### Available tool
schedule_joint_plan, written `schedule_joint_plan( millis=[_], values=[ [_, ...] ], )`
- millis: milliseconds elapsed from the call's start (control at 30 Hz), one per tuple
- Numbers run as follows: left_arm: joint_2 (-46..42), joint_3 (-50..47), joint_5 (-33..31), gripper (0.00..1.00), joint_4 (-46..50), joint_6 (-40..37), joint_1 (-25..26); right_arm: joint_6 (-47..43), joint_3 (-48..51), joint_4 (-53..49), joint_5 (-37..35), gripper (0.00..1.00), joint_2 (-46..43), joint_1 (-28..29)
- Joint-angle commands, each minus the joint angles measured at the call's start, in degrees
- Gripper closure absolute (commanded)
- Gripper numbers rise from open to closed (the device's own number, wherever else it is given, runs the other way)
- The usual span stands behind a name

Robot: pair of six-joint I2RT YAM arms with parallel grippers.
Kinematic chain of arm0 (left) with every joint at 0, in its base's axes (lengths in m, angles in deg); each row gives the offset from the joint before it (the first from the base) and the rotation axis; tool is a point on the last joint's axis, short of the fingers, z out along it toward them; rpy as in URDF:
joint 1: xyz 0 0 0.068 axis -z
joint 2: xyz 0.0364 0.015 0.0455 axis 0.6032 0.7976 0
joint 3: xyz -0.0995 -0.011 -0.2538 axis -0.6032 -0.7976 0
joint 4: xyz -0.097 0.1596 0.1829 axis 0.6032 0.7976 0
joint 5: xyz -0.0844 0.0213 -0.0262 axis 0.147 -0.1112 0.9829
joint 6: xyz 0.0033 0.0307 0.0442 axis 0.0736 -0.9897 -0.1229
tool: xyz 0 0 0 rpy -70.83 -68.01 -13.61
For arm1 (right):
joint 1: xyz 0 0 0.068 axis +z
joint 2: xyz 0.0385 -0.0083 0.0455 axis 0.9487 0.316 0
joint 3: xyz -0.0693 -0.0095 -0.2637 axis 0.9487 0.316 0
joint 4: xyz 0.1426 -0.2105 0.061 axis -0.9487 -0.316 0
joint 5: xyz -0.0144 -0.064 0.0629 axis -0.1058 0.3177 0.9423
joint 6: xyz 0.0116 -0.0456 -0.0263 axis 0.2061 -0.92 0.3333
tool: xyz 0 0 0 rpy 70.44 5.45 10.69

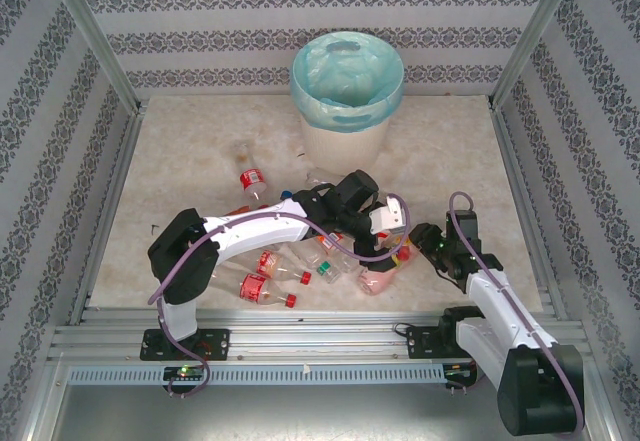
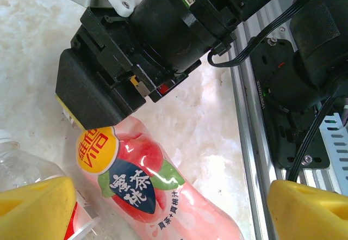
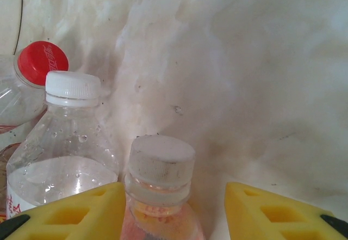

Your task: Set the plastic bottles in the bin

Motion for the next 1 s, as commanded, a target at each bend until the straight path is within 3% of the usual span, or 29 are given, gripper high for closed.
schedule_joint_plan(
  millis=[0, 633, 767, 967],
  values=[
    [0.7, 0.6, 0.1, 0.09, 0.6, -1.5, 0.7, 1.0, 0.7, 1.9, 0.6, 0.48, 0.6, -0.6],
    [1.4, 0.9, -0.3, 0.08, 0.7, -1.7, 0.7, 1.4, -0.6, 6.9, 1.6, 0.49, 6.3, -0.7],
    [1.3, 0.9, -0.6, 0.08, 1.2, -1.9, 0.6, 1.7, -1.1, 6.9, 2.4, 0.41, 6.6, -1.1],
    [1.4, 0.7, -0.5, 0.08, 1.1, -1.6, 0.7, 2.9, -1.1, 7.2, 4.4, 0.42, 6.2, -1.3]
  ],
)
